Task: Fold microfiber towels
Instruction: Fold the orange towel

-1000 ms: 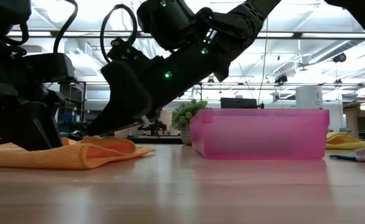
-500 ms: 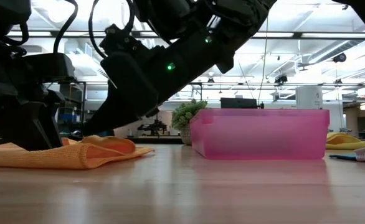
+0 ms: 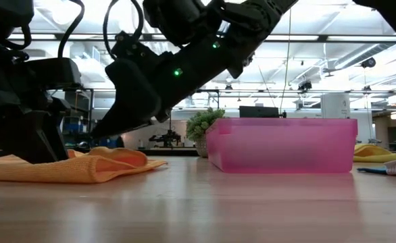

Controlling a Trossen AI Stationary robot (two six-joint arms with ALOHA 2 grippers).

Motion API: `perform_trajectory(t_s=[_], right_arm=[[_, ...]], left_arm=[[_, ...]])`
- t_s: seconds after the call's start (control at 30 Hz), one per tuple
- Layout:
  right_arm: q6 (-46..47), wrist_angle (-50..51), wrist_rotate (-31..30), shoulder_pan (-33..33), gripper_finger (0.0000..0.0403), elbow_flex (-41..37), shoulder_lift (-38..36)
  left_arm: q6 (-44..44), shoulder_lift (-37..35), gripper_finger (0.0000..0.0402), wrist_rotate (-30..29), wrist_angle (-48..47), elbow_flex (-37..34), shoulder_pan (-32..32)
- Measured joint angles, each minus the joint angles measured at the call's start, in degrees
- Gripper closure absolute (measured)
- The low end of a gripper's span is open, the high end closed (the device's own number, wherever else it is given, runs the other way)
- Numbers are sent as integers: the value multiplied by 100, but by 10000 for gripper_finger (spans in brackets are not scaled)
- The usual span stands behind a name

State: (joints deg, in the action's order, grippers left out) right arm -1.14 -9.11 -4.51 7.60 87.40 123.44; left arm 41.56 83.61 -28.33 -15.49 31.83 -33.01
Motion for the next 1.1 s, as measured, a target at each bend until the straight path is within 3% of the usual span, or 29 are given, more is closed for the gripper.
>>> perform_trajectory(t_s=[0.2, 0.37, 1.1], right_arm=[[-12, -17, 4, -106, 251, 114, 22], [3, -7, 13, -116, 221, 90, 35], [185, -26, 45, -112, 222, -201, 43]], left_arm=[[0, 0, 246, -14, 0, 0, 0], [0, 0, 246, -23, 0, 0, 0], [2, 0, 246, -27, 4, 0, 0]])
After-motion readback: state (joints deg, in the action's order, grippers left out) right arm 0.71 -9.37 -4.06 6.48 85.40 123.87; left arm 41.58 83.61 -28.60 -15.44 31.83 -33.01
